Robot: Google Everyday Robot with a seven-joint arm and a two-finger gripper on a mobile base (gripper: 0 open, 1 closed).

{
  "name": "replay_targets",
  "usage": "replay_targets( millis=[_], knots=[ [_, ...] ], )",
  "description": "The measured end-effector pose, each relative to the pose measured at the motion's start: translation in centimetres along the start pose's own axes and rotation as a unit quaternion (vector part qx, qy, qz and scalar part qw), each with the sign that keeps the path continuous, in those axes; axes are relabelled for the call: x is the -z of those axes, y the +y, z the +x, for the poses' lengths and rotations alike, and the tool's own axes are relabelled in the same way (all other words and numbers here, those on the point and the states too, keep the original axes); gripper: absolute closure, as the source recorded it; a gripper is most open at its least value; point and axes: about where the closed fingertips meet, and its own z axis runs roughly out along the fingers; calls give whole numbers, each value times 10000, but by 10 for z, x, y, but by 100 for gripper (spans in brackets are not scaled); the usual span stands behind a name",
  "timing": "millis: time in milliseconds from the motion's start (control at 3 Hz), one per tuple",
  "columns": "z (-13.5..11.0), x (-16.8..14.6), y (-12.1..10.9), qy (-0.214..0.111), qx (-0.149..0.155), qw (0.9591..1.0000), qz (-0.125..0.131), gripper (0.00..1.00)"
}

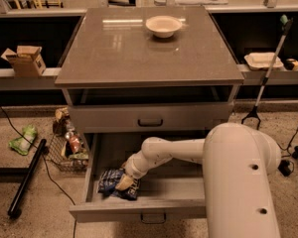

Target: Pick blue chip bag from middle drawer and place on counter

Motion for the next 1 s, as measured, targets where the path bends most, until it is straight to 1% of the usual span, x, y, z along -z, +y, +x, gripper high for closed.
replay_targets(
  millis=[333,667,1000],
  knots=[
    [-8,19,1,-199,106,9996,158,88],
    [-17,66,2,-341,281,9973,591,100],
    [-24,130,-1,-270,454,9933,1030,100]
  ],
)
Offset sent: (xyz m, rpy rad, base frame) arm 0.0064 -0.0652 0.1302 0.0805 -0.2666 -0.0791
